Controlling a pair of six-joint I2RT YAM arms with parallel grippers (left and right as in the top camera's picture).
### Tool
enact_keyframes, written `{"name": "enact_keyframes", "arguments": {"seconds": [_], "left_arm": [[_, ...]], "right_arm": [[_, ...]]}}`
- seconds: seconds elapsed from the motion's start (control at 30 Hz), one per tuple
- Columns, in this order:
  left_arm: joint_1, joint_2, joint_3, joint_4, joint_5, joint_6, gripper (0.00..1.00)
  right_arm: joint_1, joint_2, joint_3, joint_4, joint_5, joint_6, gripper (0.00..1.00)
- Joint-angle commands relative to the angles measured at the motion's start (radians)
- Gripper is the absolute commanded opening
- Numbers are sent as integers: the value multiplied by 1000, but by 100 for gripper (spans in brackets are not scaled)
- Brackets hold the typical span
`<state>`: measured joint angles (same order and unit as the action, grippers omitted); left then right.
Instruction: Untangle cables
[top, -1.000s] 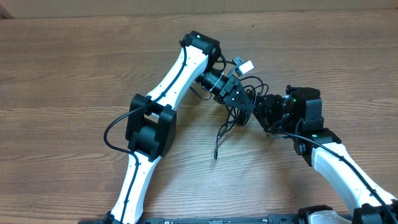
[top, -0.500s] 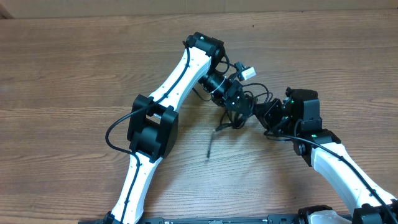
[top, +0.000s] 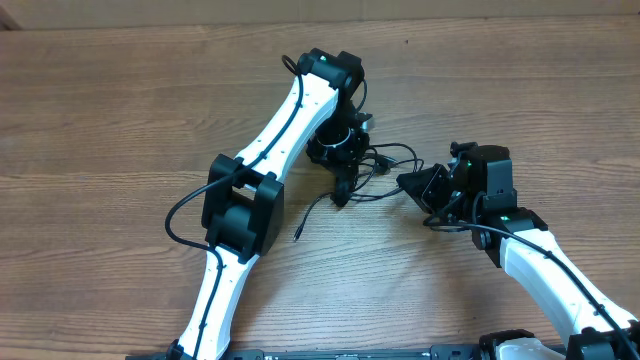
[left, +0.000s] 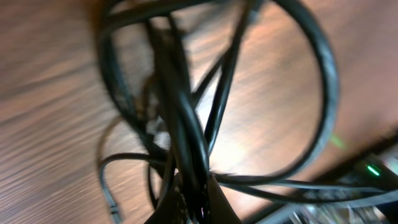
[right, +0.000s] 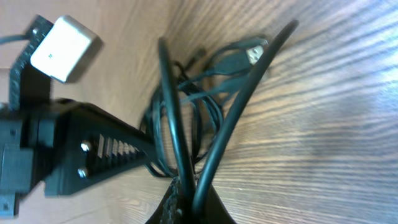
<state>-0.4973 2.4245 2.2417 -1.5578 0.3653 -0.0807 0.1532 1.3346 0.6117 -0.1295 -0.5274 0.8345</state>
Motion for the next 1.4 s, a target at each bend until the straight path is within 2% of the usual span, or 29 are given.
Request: {"name": "enact_keyframes", "arguments": {"seconds": [0.0,0.53,0.83,1.17,1.27,1.37], "left_arm": [[36,-17,13,0,-249,-98,4],[67,-16,12,-17,-415,-129,4],[67,-16,12,-34,-503,-141,5],[74,-16,11,-19,-502,-169,4],[72,-16,11,-8,-498,-170,4],[72,-15,11,-7,-486,-171,4]], "right_arm": [[2,1,25,-23,18,-59,4],[-9,1,25,-143,171,-107,4],[-119,1,25,-185,198,-111,4],[-188,1,24,-241,222,-175,4],[-188,1,24,-246,220,-182,12],[-188,1,24,-247,220,-182,25]]}}
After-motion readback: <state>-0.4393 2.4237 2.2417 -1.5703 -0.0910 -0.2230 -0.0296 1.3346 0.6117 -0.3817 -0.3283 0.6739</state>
